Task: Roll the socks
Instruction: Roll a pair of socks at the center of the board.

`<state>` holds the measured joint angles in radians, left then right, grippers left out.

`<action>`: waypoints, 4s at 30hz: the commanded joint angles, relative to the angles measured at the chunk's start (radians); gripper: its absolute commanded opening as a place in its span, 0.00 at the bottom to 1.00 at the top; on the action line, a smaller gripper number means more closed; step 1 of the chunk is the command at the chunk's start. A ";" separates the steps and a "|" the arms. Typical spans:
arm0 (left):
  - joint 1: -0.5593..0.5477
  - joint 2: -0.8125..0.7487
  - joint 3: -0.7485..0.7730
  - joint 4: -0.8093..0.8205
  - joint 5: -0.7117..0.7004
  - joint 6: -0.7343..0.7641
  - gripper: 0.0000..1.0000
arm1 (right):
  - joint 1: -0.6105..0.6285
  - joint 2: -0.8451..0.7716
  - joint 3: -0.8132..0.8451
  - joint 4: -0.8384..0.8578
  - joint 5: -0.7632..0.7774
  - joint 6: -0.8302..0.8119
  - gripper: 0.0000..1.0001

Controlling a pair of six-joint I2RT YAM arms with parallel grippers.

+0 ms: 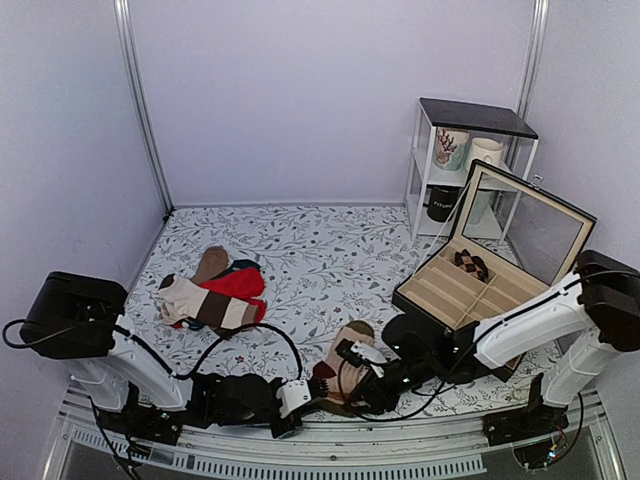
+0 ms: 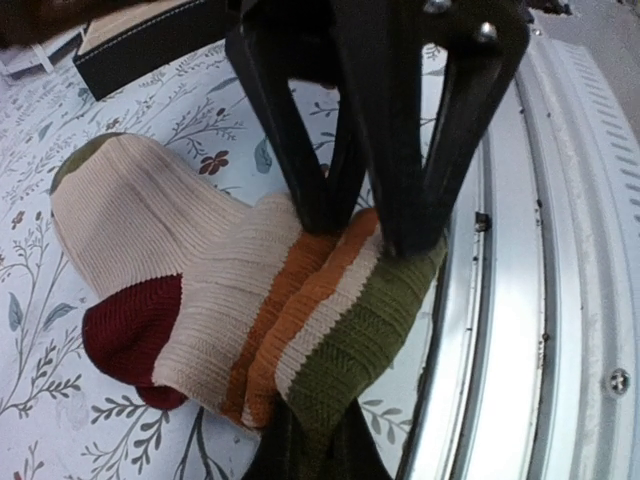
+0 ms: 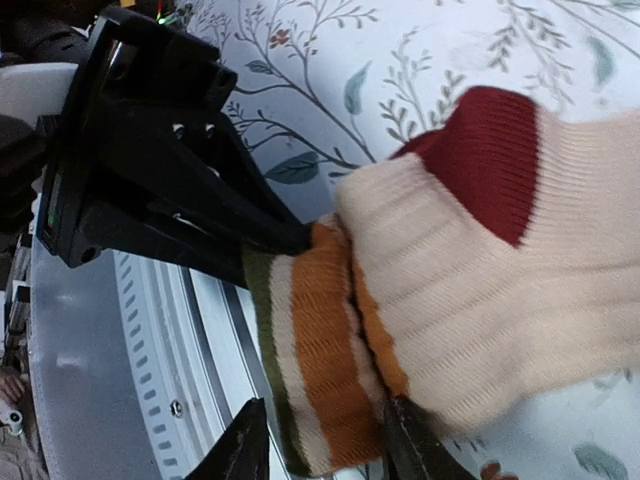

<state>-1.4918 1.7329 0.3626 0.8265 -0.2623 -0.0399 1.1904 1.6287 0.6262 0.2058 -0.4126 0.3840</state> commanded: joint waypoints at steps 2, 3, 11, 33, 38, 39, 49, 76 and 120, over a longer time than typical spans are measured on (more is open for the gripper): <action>0.028 -0.045 0.061 -0.289 0.158 -0.147 0.00 | 0.029 -0.260 -0.156 0.118 0.221 -0.060 0.44; 0.034 -0.049 0.078 -0.330 0.181 -0.170 0.00 | 0.055 -0.299 -0.180 0.149 0.275 -0.097 0.45; 0.120 -0.041 0.136 -0.544 0.332 -0.292 0.00 | 0.216 -0.254 -0.186 0.281 0.420 -0.362 0.49; 0.174 0.023 0.110 -0.482 0.422 -0.310 0.00 | 0.315 -0.026 -0.136 0.178 0.634 -0.319 0.42; 0.176 0.027 0.111 -0.480 0.424 -0.306 0.00 | 0.318 -0.004 -0.124 0.155 0.633 -0.290 0.24; 0.176 0.023 0.113 -0.480 0.417 -0.307 0.00 | 0.318 0.001 -0.122 0.146 0.638 -0.282 0.19; 0.135 -0.237 0.046 -0.357 0.215 -0.155 0.39 | 0.270 0.037 -0.116 0.062 0.544 -0.097 0.08; 0.074 -0.002 0.025 0.083 0.188 0.202 0.60 | 0.005 0.116 -0.124 0.022 0.022 0.000 0.08; 0.197 0.041 0.221 -0.606 0.482 -0.243 0.00 | 0.284 -0.106 -0.209 0.332 0.584 -0.252 0.52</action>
<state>-1.3052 1.7084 0.6025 0.3977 0.1787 -0.2665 1.4525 1.4746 0.3820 0.4995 0.1177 0.1574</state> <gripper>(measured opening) 0.034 0.515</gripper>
